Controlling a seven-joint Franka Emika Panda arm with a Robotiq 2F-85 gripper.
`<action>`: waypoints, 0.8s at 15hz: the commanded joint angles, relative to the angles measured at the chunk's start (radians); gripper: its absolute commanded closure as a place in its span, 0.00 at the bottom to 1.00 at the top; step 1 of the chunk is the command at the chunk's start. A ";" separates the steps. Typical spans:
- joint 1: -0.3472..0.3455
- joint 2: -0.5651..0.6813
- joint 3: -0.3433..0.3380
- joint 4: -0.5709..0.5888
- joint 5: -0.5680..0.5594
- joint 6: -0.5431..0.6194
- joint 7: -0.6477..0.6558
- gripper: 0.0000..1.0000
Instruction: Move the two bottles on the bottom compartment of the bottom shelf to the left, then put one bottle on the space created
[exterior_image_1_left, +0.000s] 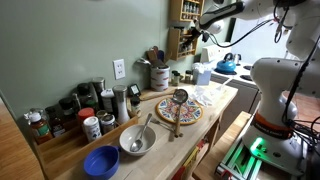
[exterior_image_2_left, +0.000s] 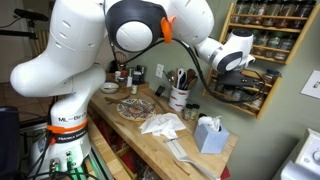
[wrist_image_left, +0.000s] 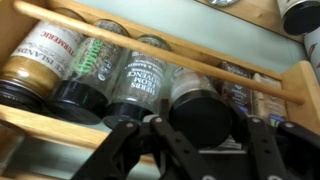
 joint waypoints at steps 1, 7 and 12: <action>0.012 -0.038 0.008 0.041 -0.046 -0.045 0.038 0.31; -0.036 -0.038 0.059 0.016 -0.023 -0.089 0.039 0.00; -0.095 -0.030 0.114 -0.014 -0.008 -0.190 0.046 0.00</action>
